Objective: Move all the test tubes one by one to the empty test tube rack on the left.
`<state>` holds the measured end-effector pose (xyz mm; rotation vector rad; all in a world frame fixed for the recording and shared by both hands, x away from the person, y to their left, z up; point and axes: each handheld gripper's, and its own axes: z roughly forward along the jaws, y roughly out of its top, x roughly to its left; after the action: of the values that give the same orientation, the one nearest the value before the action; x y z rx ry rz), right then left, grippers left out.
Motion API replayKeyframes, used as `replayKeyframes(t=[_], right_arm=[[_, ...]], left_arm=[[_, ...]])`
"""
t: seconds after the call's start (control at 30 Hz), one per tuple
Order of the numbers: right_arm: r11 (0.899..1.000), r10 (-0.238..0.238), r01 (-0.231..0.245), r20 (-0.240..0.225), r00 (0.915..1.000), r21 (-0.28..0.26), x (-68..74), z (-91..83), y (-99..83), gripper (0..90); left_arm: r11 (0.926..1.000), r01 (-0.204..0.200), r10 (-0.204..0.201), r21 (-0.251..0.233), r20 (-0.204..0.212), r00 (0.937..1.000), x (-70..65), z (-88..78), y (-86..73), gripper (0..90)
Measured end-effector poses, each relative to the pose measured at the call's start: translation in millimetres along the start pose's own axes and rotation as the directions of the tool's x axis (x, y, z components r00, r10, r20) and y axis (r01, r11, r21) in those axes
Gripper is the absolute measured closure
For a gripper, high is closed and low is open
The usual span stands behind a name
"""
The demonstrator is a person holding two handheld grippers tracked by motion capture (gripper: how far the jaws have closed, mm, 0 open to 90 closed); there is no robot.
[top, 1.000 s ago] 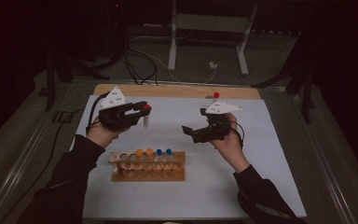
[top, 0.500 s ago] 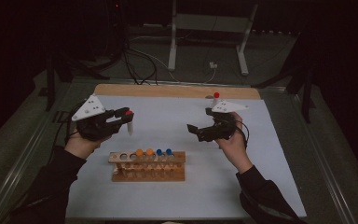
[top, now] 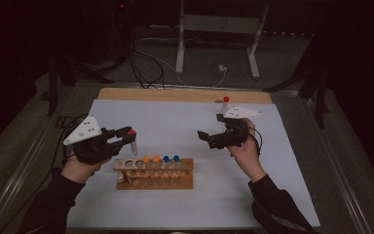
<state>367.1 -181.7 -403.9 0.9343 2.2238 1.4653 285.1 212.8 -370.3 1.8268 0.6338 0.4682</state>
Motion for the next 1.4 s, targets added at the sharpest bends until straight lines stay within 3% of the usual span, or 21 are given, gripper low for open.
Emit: replayKeyframes(t=[0.23,0.47,0.77,1.03,1.13,1.4], right_arm=[[1.0,0.003,-0.003,0.004,1.0,0.004,-2.0,-0.9,-2.4,0.0],[1.0,0.012,-0.012,0.005,0.9999,0.012,-4.8,-0.9,-7.0,0.0],[1.0,0.017,-0.017,0.005,0.9998,0.012,-6.8,-2.7,-8.9,0.0],[1.0,0.017,-0.017,0.001,0.9999,0.008,-6.4,-3.5,-8.8,0.0],[1.0,0.017,-0.017,0.0,0.9999,0.008,-6.7,-3.4,-9.2,0.0],[1.0,0.015,-0.015,-0.003,0.9999,0.009,-6.9,-3.4,-9.0,0.0]], left_arm=[[0.9991,0.042,-0.042,-0.001,0.03,0.9987,-0.4,5.3,-18.5,71.5],[0.9984,0.022,-0.023,0.052,0.028,0.9993,-8.2,16.4,-35.3,71.5],[0.9944,0.061,-0.065,0.086,0.051,0.9965,-6.7,20.3,-57.3,71.3],[0.992,0.073,-0.079,0.103,0.052,0.9955,-6.1,22.4,-66.7,71.2],[0.9903,0.062,-0.069,0.125,0.051,0.9963,-6.7,24.4,-69.1,71.2],[0.992,0.042,-0.05,0.119,0.061,0.9969,-5.9,24.3,-70.1,70.1]])
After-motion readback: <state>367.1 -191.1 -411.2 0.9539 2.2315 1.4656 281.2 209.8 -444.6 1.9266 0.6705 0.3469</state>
